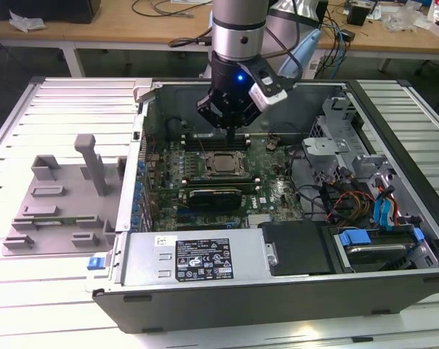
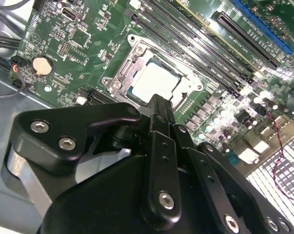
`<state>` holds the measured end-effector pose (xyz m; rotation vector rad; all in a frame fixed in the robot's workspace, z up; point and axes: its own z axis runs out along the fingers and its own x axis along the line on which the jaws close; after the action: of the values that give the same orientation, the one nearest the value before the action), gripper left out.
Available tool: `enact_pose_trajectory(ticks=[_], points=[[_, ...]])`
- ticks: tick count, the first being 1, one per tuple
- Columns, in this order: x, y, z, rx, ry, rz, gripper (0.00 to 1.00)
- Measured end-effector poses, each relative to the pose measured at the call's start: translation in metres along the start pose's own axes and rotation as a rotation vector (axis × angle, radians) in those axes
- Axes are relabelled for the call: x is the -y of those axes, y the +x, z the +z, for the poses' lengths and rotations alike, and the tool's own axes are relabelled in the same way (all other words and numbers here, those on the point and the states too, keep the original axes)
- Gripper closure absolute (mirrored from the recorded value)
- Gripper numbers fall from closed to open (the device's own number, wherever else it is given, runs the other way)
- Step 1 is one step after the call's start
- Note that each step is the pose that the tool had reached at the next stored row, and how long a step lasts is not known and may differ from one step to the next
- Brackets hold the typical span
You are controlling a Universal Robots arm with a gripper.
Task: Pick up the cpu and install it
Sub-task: 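Install the first cpu locking lever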
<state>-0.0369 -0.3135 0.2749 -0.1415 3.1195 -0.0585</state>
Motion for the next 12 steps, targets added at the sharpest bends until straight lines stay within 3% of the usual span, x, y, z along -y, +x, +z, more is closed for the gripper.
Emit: enact_pose_trajectory(ticks=[4,7,9,12], points=[[0.0001,-0.0001,-0.0032,0.0002,-0.0002,0.000,0.89],[-0.0004,0.0060,-0.0034,0.0000,-0.0001,0.000,0.89],[-0.0017,0.0200,-0.0036,0.0010,-0.0002,0.000,0.89],[-0.0044,0.0492,-0.0039,0.0029,-0.0001,0.000,0.89]])
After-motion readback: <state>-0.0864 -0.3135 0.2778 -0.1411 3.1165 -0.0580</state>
